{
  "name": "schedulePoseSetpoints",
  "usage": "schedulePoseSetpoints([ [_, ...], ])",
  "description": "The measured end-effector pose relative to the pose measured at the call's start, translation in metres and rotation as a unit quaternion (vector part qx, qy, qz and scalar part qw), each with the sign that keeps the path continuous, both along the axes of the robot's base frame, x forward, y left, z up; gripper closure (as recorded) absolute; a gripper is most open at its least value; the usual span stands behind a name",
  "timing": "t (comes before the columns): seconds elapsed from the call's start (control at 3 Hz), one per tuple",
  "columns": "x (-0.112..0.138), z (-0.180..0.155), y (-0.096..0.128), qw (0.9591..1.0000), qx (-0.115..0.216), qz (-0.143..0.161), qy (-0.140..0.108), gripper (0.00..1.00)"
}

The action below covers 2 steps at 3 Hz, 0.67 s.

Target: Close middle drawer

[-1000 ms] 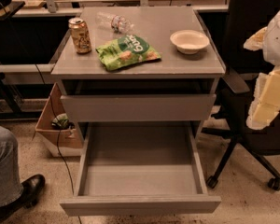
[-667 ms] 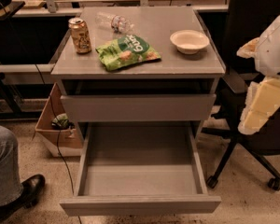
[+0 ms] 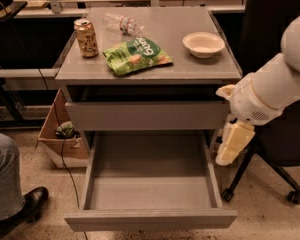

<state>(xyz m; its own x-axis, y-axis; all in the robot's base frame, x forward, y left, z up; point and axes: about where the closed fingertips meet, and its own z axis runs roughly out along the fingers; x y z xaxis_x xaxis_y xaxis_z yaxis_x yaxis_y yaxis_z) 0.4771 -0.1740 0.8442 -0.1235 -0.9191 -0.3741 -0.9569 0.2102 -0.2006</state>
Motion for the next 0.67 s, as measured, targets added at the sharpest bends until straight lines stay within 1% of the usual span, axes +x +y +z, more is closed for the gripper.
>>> schedulePoseSetpoints([
  [0.33,0.007,-0.052,0.03,0.9991,0.035,0.023,0.012,0.0],
  [0.67,0.009,-0.097,0.062,0.997,0.067,0.033,0.022,0.0],
])
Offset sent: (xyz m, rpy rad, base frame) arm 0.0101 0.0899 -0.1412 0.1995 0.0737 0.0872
